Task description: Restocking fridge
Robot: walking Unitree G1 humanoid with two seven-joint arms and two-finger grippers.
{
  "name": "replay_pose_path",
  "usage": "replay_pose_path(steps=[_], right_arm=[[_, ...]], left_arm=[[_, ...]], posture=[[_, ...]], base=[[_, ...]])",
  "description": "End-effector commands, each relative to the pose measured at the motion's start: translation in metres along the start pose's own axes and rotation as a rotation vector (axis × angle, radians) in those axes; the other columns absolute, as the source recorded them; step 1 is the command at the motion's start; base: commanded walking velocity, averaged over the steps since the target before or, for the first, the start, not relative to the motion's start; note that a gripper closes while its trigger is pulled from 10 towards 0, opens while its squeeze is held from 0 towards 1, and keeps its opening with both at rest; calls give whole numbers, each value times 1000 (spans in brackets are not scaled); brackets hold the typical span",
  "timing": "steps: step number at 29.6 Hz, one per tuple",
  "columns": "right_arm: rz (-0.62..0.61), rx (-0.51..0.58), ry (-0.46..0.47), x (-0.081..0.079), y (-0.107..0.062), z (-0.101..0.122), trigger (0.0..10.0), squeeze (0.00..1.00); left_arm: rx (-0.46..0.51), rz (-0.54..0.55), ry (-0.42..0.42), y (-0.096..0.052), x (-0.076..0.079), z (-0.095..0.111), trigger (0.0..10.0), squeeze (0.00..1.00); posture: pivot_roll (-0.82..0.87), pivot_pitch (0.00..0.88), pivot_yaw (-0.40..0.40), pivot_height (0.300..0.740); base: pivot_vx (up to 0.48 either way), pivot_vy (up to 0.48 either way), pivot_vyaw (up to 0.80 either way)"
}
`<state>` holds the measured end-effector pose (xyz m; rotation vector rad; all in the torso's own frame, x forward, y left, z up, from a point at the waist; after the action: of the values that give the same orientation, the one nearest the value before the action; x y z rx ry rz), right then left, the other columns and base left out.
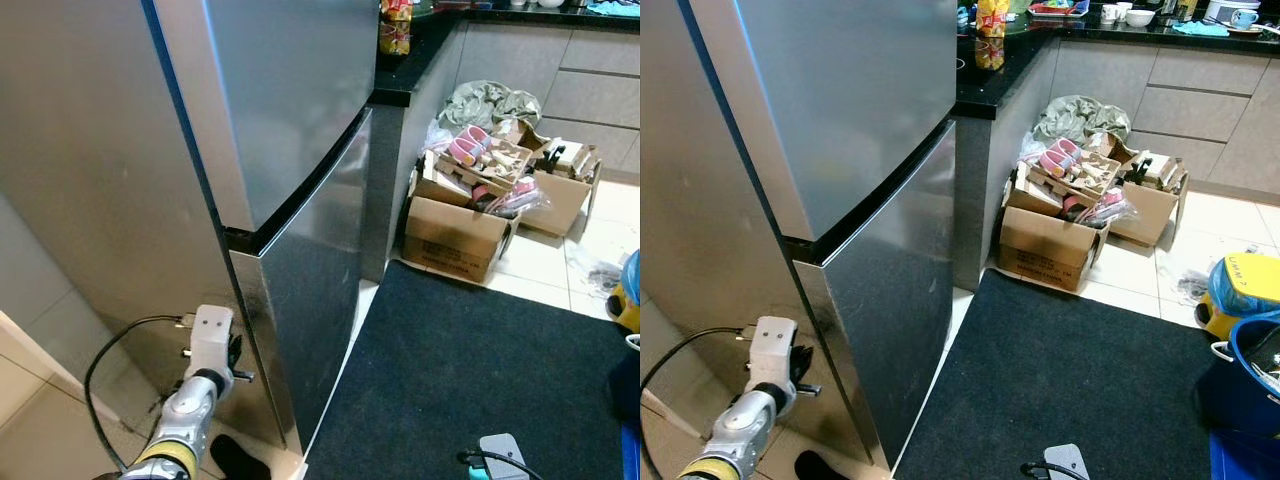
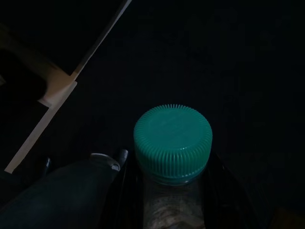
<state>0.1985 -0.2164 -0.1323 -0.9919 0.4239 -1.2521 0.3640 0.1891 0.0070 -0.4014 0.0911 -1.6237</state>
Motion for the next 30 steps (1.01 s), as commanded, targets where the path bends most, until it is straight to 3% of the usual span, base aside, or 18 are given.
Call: replay_pose_path(steps=[1, 5, 6, 9, 11, 14, 17, 23, 28, 30], right_arm=[[1, -4, -17, 1, 0, -1, 10000, 0], [-1, -4, -17, 2, 0, -1, 10000, 0], [-1, -5, -16, 1, -1, -2, 10000, 0], [-1, -7, -12, 0, -1, -3, 10000, 0], [-2, -9, -8, 0, -1, -5, 10000, 0], [-3, -11, -4, 0, -2, -6, 10000, 0], [-7, -13, 0, 1, -2, -7, 10000, 0], [-7, -10, -4, 4, -3, -7, 10000, 0], [-8, -9, -8, 5, -3, -7, 10000, 0], [-8, -11, -12, 6, -4, -9, 10000, 0]], left_arm=[[-8, -36, -9, 2, 11, -3, 10000, 0], [-5, -72, -18, 4, 19, -1, 9882, 0], [-2, -80, -22, 5, 22, 1, 0, 0], [3, -76, -12, 7, 21, 4, 0, 0], [0, -52, 17, 8, 17, 7, 10000, 0], [4, -30, 34, 9, 11, 11, 10000, 0], [17, 40, 69, 7, -11, 21, 10000, 0], [27, 87, 102, 6, -27, 32, 10000, 0], [40, 95, 77, 8, -29, 38, 10000, 0], [48, 49, 46, 13, -15, 41, 10000, 0]], posture=[[-120, 29, 14, 740], [-122, 33, 15, 740], [-126, 41, 17, 740], [-130, 46, 24, 740], [-131, 51, 26, 740], [-134, 56, 29, 740], [-136, 67, 28, 740], [-146, 87, 18, 740], [-148, 99, 14, 740], [-150, 108, 9, 740]], base=[[0, 0, 0], [0, 0, 0], [0, 0, 0], [0, 0, 0], [0, 0, 0], [0, 0, 0], [0, 0, 0], [0, 0, 0], [0, 0, 0], [0, 0, 0]])
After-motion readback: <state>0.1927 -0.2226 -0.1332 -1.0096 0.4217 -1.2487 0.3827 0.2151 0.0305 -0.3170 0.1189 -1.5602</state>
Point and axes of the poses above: a point about 5 cm out from each wrist's last joint towards the gripper, its own y axis pointing out of the wrist towards the gripper, its own z axis along the axis of the wrist's last joint, x = y × z, the point moved 6 cm from there along y, pointing out of the wrist towards the gripper, and after that the axes turned 15 degrees about -y, right-handed, at the moved point
